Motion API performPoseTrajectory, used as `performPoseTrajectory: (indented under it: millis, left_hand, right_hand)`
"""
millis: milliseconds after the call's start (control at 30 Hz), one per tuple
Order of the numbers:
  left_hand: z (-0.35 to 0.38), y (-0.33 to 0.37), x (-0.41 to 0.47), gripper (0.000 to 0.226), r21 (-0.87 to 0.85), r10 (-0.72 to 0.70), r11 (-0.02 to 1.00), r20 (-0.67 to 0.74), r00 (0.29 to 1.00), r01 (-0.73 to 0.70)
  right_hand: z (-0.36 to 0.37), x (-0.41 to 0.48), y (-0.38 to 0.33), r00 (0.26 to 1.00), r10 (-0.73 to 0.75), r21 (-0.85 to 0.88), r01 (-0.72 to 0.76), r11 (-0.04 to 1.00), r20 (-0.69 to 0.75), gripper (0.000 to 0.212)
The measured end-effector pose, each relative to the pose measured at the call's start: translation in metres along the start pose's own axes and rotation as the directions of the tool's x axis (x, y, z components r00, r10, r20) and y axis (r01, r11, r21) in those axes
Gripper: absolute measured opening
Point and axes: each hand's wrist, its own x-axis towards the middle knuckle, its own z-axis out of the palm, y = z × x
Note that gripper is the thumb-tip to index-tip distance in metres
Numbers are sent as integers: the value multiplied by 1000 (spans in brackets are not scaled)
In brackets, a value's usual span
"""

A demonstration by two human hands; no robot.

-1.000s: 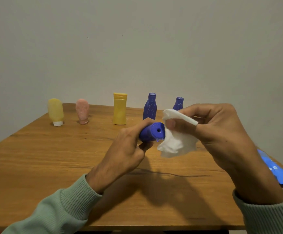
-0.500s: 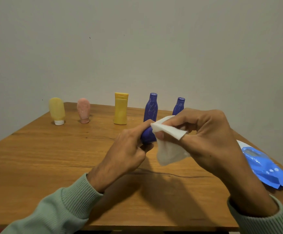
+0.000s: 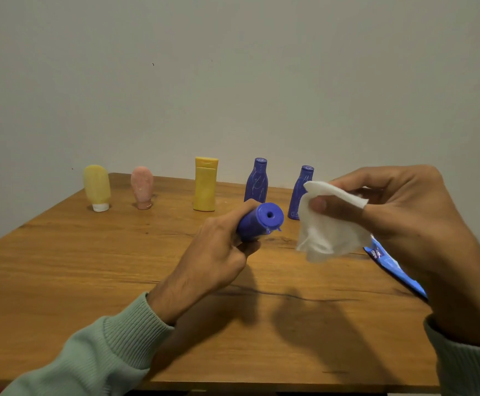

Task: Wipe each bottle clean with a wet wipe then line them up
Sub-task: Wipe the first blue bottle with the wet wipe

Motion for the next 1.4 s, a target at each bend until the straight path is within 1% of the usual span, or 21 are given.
performPoseTrajectory:
  millis: [133,233,367,500,533,633,700,767,900,967,1067,1167,1267,1300,1400]
  left_hand:
    - [0,1,1,45,0,-14,1000,14,1000,14]
    - [1,3,0,46,-11,-16,1000,29,999,17]
    - [2,3,-2,53,-2,-4,1000,61,998,4]
    - [1,5,-2,54,14,-14,1000,56,998,13]
    - [1,6,-3,53,17,-14,1000,58,998,13]
    - [1,7,-4,47,48,-41,998,68,997,37]
    - [2,7,-5,46,55,-49,997,64,997,45]
    - [3,7,-4,48,58,-44,998,70,997,40]
    - [2,6,-3,48,48,-28,998,48,998,26]
    - [1,7,-2,47,42,-30,999,41,999,28]
    - [2,6,-2,46,54,-44,998,53,998,41]
    - [2,6,-2,46,53,-19,998,57,998,16]
    - [2,8,-3,51,56,-47,998,85,995,43]
    - [2,8,-4,51,63,-54,997,86,995,48]
    - [1,5,-3,51,77,-10,997,81,997,4]
  right_hand:
    - [2,-2,-2,1000,9,60,-10,998,4,16]
    - [11,-2,2,1000,11,14,-11,1000,24,16]
    - [28,-1,6,995,0,-47,5,999,100,18]
    - [31,1,10,999,-21,-39,22,999,27,19]
    - [32,0,10,999,-39,-53,41,998,30,18]
    - [34,-2,7,982,-129,-179,153,972,139,18]
    - [31,-3,6,970,-140,-237,186,953,198,18]
    - [26,-1,7,976,-121,-247,164,955,182,16]
    - [14,3,10,994,-101,-219,110,970,49,12]
    - [9,4,11,996,-88,-177,87,980,1,15]
    - [8,3,10,996,-90,-158,85,984,-27,18]
    - [15,1,8,993,-116,-129,116,985,7,15]
    - [27,-1,8,980,-149,-197,174,965,135,15]
    - [30,-1,9,975,-163,-222,194,956,152,16]
    - [29,1,12,978,-196,-243,209,947,75,20]
